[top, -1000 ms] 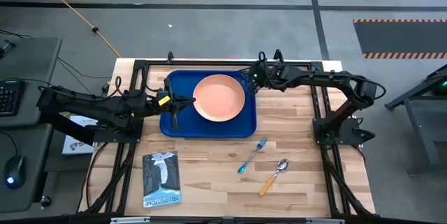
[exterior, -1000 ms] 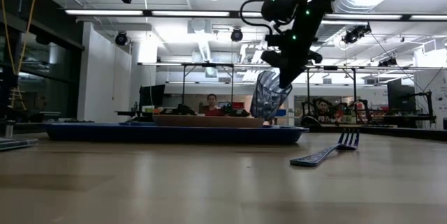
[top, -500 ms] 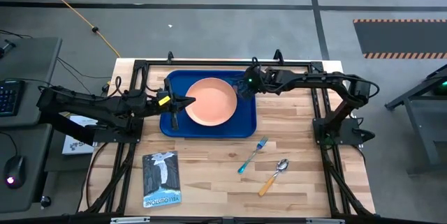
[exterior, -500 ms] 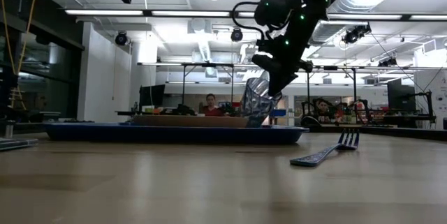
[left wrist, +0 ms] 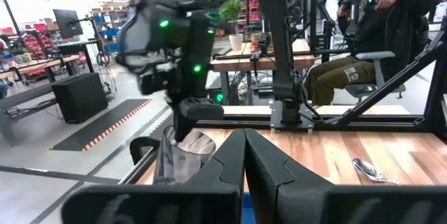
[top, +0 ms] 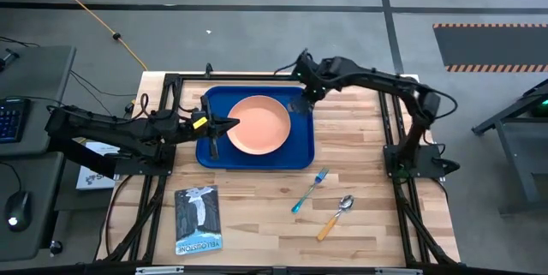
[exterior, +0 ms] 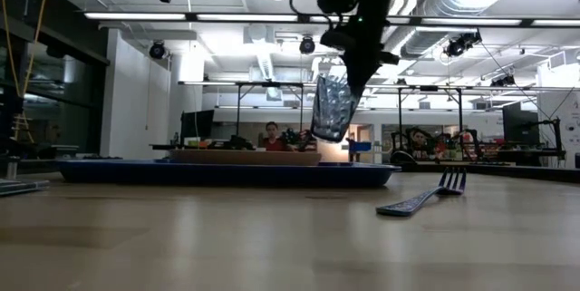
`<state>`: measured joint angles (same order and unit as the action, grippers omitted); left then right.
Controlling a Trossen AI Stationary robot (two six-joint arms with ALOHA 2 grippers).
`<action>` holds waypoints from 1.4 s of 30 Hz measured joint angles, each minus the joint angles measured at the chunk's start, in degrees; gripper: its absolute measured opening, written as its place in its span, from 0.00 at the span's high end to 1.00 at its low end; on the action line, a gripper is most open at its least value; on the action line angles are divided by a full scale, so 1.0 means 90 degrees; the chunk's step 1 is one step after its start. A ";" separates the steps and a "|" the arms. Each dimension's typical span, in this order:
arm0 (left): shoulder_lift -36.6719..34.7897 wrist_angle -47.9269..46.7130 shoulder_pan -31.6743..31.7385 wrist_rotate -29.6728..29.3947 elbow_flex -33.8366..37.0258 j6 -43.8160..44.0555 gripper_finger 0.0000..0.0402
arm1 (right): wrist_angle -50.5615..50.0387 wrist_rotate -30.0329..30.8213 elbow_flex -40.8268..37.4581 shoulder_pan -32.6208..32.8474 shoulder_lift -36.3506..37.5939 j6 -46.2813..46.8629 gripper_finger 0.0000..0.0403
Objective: Pick and place plate/cup/fork/spoon on tray
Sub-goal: Put the blue cup on the blue tray
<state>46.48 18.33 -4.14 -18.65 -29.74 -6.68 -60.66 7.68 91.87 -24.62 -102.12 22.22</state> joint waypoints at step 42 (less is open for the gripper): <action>0.0000 -0.0294 0.0000 0.0002 0.0000 0.0221 1.00 | -0.0437 -0.0871 0.1193 -0.0719 -0.1460 -0.0643 0.94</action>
<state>46.48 15.68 -4.14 -18.63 -29.74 -4.69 -64.60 -0.16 102.61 -31.09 -115.26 16.43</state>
